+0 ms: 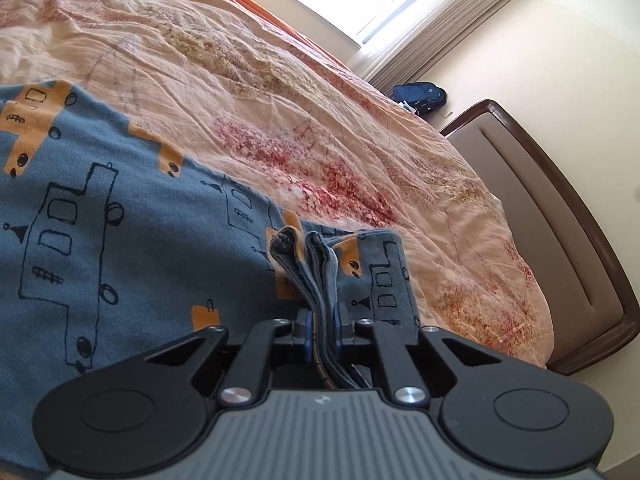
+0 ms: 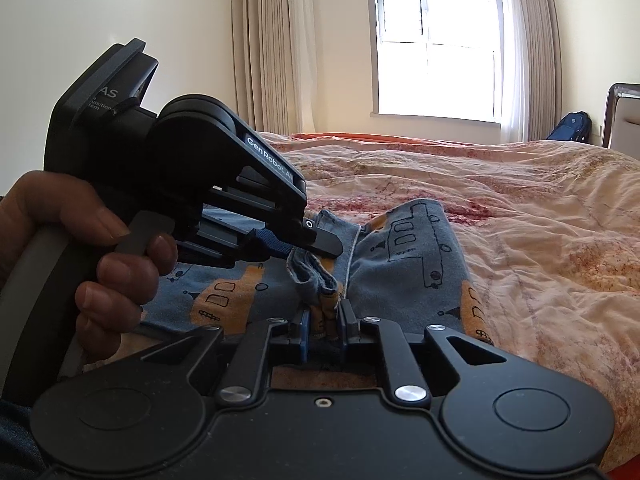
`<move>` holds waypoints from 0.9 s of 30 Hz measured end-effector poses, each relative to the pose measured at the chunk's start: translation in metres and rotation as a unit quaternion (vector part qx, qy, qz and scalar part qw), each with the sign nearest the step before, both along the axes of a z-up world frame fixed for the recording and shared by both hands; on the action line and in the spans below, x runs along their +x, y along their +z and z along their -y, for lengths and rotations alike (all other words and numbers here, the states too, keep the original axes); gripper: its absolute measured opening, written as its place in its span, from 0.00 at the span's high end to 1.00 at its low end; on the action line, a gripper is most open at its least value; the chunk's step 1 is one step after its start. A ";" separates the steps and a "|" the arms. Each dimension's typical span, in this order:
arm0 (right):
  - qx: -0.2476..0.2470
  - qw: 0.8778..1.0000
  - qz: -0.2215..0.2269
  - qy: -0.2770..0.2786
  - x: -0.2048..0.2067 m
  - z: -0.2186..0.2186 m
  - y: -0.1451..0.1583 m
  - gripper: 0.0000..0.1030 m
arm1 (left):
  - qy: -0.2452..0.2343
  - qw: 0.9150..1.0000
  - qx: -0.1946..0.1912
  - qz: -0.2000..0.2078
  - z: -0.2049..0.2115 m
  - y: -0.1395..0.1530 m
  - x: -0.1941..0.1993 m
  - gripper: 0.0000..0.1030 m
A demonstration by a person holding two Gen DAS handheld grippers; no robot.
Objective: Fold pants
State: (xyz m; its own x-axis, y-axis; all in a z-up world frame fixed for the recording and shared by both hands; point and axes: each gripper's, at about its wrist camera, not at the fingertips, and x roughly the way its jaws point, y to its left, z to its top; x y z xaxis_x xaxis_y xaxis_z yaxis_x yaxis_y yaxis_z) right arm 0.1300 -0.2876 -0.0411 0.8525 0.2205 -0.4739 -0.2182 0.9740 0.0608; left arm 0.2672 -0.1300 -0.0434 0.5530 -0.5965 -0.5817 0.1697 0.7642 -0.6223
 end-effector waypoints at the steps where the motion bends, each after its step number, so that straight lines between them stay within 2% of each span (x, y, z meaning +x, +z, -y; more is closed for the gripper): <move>1: 0.000 1.000 0.001 0.000 0.000 0.000 0.000 0.84 | 0.002 1.000 0.003 0.005 0.000 0.002 -0.002 0.91; 8: -0.003 1.000 0.013 0.006 -0.005 -0.012 0.009 0.84 | 0.005 0.999 0.025 0.042 -0.012 0.023 -0.018 0.91; 14: -0.001 0.999 0.025 0.028 -0.012 -0.034 0.023 0.84 | 0.012 0.998 0.020 0.058 -0.041 0.038 -0.026 0.92; 21: -0.001 0.996 0.029 0.081 -0.012 -0.075 0.033 0.84 | 0.035 0.997 0.021 0.066 -0.093 0.045 -0.037 0.92; 27: 0.003 0.991 0.000 0.131 -0.010 -0.115 0.028 0.84 | 0.055 0.997 0.027 0.056 -0.140 0.036 -0.045 0.92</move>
